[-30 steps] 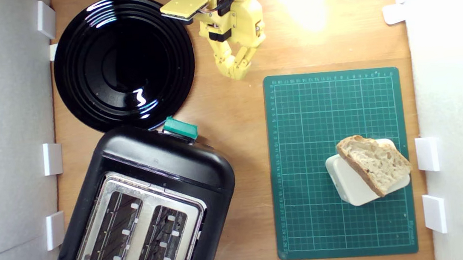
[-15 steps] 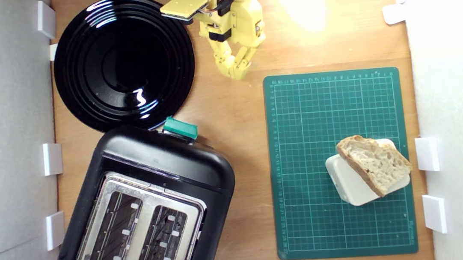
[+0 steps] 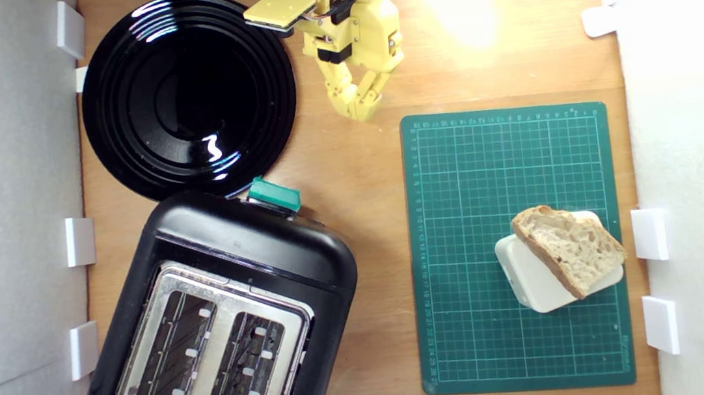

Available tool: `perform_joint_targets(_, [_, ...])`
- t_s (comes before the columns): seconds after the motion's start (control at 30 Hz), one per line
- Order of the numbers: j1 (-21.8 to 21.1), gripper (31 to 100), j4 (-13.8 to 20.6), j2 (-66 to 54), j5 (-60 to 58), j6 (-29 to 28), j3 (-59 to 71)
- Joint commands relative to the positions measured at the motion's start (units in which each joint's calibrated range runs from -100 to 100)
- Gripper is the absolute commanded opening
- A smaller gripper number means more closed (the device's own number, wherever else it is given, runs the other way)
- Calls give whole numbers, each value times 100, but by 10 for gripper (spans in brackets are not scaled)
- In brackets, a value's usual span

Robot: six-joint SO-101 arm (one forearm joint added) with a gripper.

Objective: Pick bread and place in toaster

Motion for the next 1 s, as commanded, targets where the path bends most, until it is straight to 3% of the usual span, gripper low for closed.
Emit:
perform_joint_targets(0.0, [-6, 321, -25, -44, 76, -12, -20])
perform_joint_targets(0.73, [-14, 326, -34, -19, 85, -33, -38])
perform_joint_targets(0.97, [-6, 327, -7, 56, 42, -263, -129])
